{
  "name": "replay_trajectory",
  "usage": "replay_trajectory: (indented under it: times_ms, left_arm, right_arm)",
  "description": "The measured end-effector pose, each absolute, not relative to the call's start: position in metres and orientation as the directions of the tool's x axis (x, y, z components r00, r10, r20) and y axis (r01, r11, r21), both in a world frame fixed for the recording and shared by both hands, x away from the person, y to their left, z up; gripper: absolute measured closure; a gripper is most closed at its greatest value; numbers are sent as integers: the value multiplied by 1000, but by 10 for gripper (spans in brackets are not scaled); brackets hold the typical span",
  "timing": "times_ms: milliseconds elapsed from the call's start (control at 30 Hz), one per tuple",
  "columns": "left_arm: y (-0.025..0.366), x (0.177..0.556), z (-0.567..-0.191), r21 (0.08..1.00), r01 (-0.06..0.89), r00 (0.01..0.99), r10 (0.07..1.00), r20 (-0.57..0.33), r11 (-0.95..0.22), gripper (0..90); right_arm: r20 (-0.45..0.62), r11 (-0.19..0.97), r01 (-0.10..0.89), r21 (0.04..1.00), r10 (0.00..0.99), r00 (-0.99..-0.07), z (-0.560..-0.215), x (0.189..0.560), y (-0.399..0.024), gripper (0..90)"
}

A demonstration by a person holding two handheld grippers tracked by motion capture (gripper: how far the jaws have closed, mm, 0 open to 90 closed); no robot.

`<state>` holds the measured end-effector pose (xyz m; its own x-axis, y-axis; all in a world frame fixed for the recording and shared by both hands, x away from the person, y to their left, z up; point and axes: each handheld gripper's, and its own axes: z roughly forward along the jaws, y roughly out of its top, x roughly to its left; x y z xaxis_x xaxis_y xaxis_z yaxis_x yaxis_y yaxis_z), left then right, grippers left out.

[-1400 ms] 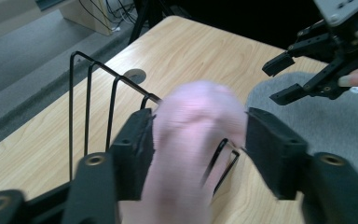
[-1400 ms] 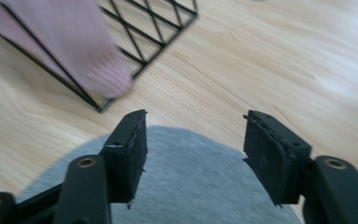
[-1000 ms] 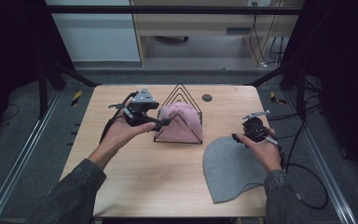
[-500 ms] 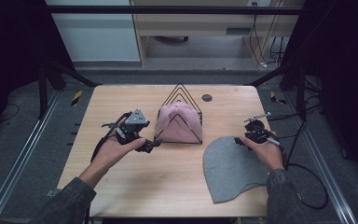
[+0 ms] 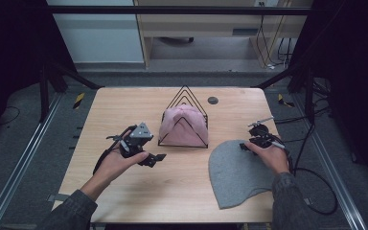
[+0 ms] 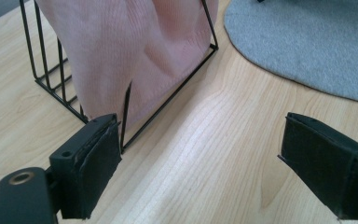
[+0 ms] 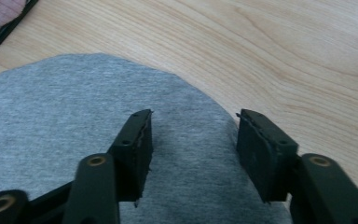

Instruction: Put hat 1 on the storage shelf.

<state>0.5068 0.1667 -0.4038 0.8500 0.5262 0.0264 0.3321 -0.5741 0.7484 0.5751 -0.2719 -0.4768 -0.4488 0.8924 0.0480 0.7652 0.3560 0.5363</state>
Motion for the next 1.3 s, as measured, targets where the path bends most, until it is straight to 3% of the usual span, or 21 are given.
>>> replay_trajectory:
  times_ms: [167, 333, 400, 533, 767, 1067, 1200, 1300]
  left_arm:
    - [170, 503, -410, 731, 335, 855, 517, 28, -594, 107]
    - [177, 505, -409, 741, 363, 847, 531, -10, -565, 104]
    - [181, 506, -409, 743, 373, 843, 537, -21, -556, 103]
    - [186, 508, -418, 744, 388, 843, 536, -48, -544, 105]
    - [195, 509, -435, 723, 425, 822, 566, -57, -545, 121]
    - [210, 501, -457, 703, 468, 797, 599, -75, -535, 116]
    - [210, 500, -457, 713, 468, 800, 593, -92, -521, 116]
    - [207, 498, -458, 721, 462, 813, 572, -111, -516, 111]
  right_arm:
    - [25, 393, 757, 522, 880, -474, -477, 574, -270, 570]
    - [5, 432, 742, 512, 863, -506, -476, 572, -271, 797]
    - [26, 429, 743, 514, 858, -513, -476, 570, -271, 849]
    - [34, 432, 736, 522, 851, -523, -472, 567, -272, 862]
    - [45, 416, 665, 620, 827, -560, -442, 546, -265, 865]
    - [-9, 466, 496, 732, 735, -678, -389, 504, -238, 866]
    - [-25, 479, 451, 753, 706, -708, -370, 489, -232, 866]
    - [-51, 471, 364, 804, 664, -746, -342, 465, -223, 867]
